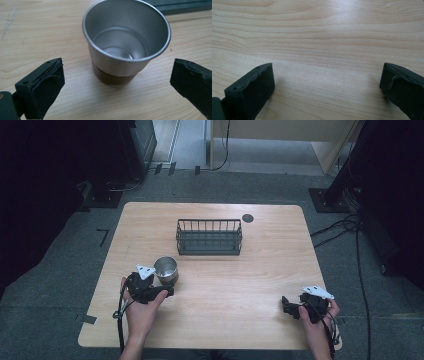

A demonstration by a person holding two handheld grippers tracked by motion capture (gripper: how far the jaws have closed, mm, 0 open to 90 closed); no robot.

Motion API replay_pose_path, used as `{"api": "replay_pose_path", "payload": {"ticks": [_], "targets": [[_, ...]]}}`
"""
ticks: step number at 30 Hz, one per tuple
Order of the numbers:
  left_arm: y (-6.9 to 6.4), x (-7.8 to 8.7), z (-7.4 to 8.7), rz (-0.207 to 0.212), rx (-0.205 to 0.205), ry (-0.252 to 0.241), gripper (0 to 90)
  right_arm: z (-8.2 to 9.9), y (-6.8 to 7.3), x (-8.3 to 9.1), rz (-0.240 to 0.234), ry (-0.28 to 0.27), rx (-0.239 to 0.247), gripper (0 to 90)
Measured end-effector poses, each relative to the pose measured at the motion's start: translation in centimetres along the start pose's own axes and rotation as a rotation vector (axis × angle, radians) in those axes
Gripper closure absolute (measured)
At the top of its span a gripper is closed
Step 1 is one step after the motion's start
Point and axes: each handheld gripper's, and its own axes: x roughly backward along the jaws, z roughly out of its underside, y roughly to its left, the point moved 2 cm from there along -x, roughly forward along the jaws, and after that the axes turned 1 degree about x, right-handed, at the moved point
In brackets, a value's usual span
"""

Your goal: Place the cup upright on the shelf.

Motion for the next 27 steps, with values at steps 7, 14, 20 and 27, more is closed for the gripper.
{"api": "replay_pose_path", "payload": {"ticks": [7, 14, 20, 27], "targets": [[-0.6, -1.0, -1.0, -0.011, -0.014, 0.009, 0.0, 0.0, 0.0, 0.0, 0.000, 0.000, 0.000, 0.0], [-0.5, -1.9, -1.7, -0.031, -0.005, 0.024, 2.7, 0.0, 0.0, 0.0, 0.000, -0.001, 0.001, 0.0], [-0.9, -2.3, -2.3, -0.018, -0.008, 0.022, 6.5, 0.0, 0.0, 0.0, 0.000, 0.000, 0.000, 0.0], [-1.3, -2.9, -2.8, -0.045, -0.021, 0.021, 10.9, 0.0, 0.0, 0.0, 0.000, -0.001, 0.001, 0.0]]}}
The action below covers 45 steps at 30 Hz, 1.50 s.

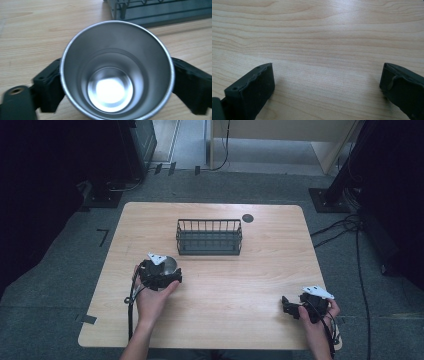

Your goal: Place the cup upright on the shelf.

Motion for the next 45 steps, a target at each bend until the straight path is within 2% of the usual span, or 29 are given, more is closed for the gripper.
{"api": "replay_pose_path", "payload": {"ticks": [1, 14, 17, 23, 31, 37, 43, 45], "targets": [[0.0, 0.0, 0.0, 0.000, -0.002, -0.001, 13.6, 0.0, 0.0, 0.0, 0.000, 0.000, 0.000, 0.0], [0.0, -0.7, -0.2, -0.020, -0.029, 0.025, 13.7, 0.0, 0.0, 0.0, 0.000, 0.000, 0.000, 0.0], [-0.1, -1.2, -0.1, -0.029, -0.036, 0.047, 14.1, 0.0, 0.0, 0.0, 0.000, 0.001, -0.001, 0.0], [-0.2, -0.9, -0.3, -0.018, -0.010, 0.019, 15.7, 0.0, 0.0, 0.0, 0.000, 0.000, 0.000, 0.0], [-0.6, 0.1, -0.9, -0.002, -0.024, -0.009, 18.9, 0.0, 0.0, 0.0, 0.000, 0.000, 0.000, 0.0], [-0.6, 0.3, -1.1, 0.006, -0.024, -0.002, 18.9, 0.0, 0.0, 0.0, 0.000, 0.001, 0.000, 0.0], [-0.8, 1.1, -1.6, 0.019, -0.029, -0.030, 19.0, 0.0, 0.0, 0.0, 0.000, 0.001, -0.001, 0.0], [-1.0, 1.6, -2.2, 0.036, -0.034, -0.045, 19.0, 0.0, 0.0, 0.0, 0.000, 0.002, -0.001, 0.0]]}}
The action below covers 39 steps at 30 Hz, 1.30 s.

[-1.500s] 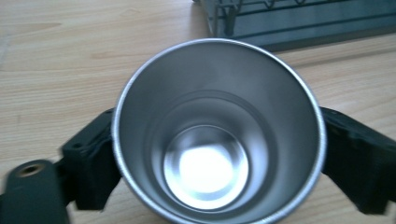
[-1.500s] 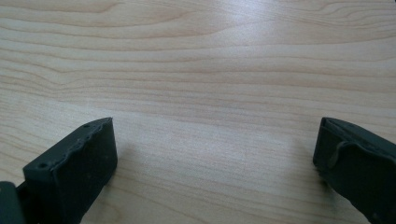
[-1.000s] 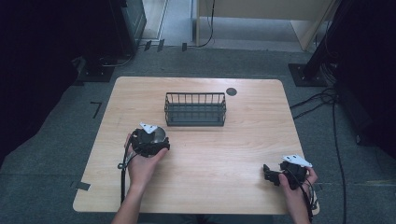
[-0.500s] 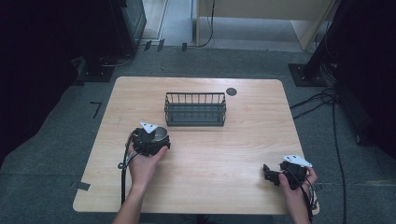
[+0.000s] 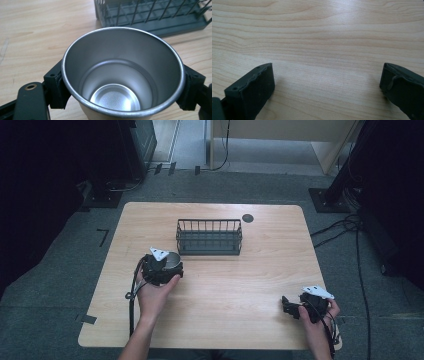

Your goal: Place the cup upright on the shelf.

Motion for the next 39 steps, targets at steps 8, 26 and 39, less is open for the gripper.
{"api": "replay_pose_path", "payload": {"ticks": [8, 26, 39], "targets": [[-0.8, 0.8, -1.6, 0.048, -0.006, -0.027, 19.0, 0.0, 0.0, 0.0, 0.000, -0.001, -0.001, 0.0], [-1.4, 0.2, -5.3, 0.095, -0.015, -0.037, 19.0, 0.0, 0.0, 0.0, 0.001, 0.000, -0.002, 0.0], [-1.6, -0.2, -7.9, 0.105, -0.016, -0.057, 19.0, 0.0, 0.0, 0.0, 0.000, 0.001, -0.004, 0.0]]}}
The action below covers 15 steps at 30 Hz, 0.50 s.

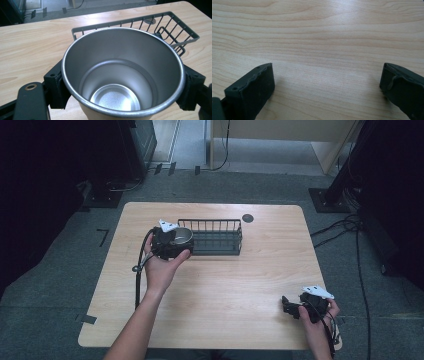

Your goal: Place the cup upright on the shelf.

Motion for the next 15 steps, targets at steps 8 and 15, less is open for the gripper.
{"api": "replay_pose_path", "payload": {"ticks": [8, 15], "targets": [[0.1, -1.1, -1.0, -0.007, -0.010, 0.006, 19.0, 0.0, 0.0, 0.0, 0.000, 0.000, 0.000, 0.0], [0.1, -1.5, -2.4, 0.002, -0.008, -0.007, 19.1, 0.0, 0.0, 0.0, 0.001, -0.001, 0.002, 0.0]]}}
